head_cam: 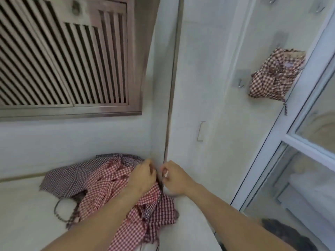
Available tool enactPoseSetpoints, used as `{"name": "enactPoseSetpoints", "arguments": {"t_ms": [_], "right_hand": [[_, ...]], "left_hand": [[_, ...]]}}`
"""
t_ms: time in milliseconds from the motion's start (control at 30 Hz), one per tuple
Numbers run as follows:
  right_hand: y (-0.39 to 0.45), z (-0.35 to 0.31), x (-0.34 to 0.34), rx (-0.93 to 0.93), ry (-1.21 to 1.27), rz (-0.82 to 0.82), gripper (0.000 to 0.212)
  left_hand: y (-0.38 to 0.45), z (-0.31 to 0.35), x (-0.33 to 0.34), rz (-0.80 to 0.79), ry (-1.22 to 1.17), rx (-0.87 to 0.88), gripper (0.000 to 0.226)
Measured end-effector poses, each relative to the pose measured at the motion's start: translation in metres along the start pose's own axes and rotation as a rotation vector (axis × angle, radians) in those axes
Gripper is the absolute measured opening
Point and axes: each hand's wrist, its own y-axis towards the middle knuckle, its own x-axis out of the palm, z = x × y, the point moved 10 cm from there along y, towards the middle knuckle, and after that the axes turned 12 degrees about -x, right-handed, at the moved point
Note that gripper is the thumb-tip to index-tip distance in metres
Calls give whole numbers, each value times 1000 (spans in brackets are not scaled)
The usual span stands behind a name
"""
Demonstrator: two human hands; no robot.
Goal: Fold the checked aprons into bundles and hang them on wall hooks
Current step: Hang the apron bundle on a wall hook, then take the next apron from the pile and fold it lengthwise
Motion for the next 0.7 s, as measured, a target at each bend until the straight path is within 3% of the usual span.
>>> {"name": "enactPoseSetpoints", "arguments": {"t_ms": [67,200,267,367,433,567,700], "right_hand": [[-4,-7,89,37,76,-190,29],[-40,-20,202,157,171,-406,76],[-59,-18,246,186,101,-518,91],[-92,-15,294,233,-77,-666,97],[-108,-17,316,265,-123,-705,88],[-117,-36,324,277,-156,-593,74],[-117,-41,320,291,-144,-572,50]], "left_hand": [[-27,-86,16,-173,204,-192,36],[-92,-213,29,-400,383,-464,89],[-122,-254,39,-512,413,-496,95],[-173,-303,60,-685,374,-534,99],[-194,-319,64,-693,299,-516,88],[-190,-325,37,-372,172,-492,14],[-176,-331,12,-298,29,-623,13]]}}
